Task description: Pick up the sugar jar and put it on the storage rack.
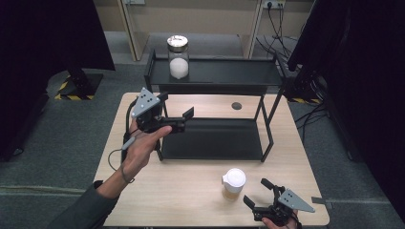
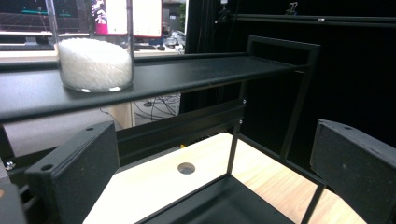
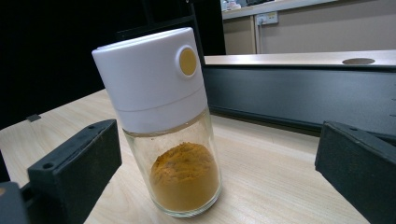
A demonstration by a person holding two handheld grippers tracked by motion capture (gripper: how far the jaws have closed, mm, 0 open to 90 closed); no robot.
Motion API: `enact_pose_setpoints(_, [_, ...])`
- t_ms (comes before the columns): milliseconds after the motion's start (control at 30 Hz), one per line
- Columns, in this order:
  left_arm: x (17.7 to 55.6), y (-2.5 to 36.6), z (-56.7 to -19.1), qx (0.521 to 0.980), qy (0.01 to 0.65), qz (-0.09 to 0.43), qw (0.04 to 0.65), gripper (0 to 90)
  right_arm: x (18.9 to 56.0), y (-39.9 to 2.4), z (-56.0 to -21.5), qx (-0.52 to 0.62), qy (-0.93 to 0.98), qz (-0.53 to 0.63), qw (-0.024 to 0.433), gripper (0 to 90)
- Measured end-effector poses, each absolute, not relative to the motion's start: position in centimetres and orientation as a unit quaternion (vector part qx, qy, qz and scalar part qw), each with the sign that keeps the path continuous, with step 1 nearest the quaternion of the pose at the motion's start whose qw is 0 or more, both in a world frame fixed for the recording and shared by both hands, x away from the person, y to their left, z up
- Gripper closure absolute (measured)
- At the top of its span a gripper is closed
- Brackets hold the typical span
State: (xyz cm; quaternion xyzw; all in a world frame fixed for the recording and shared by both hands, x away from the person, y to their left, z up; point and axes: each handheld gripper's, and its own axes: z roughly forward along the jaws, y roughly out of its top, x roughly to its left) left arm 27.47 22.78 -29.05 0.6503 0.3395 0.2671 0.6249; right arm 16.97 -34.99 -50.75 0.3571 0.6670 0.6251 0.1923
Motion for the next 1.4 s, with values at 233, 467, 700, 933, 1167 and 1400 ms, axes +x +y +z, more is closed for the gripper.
enact_pose_setpoints(233, [26.6, 23.1, -31.2, 0.654, 0.335, 0.255, 0.629, 0.5, 17.0, -35.0, -50.7, 0.357, 0.667, 0.625, 0.192, 0.6])
enact_pose_setpoints(467, [26.0, 23.7, -33.6, 0.653, 0.341, 0.246, 0.63, 0.5, 17.0, -35.0, -50.8, 0.357, 0.667, 0.625, 0.193, 0.7])
enact_pose_setpoints(700, [25.3, 24.0, -35.7, 0.651, 0.349, 0.233, 0.632, 0.6, 17.0, -34.9, -50.8, 0.357, 0.667, 0.625, 0.192, 0.6])
enact_pose_setpoints(933, [25.0, 24.7, -37.3, 0.651, 0.362, 0.219, 0.63, 0.7, 17.0, -34.9, -50.8, 0.357, 0.668, 0.625, 0.191, 0.6])
enact_pose_setpoints(1167, [24.2, 24.9, -39.0, 0.656, 0.359, 0.217, 0.628, 0.7, 17.0, -34.9, -50.8, 0.357, 0.667, 0.625, 0.191, 0.6])
enact_pose_setpoints(1400, [23.4, 24.7, -40.9, 0.668, 0.35, 0.225, 0.617, 0.7, 17.0, -35.0, -50.8, 0.357, 0.667, 0.626, 0.191, 0.6])
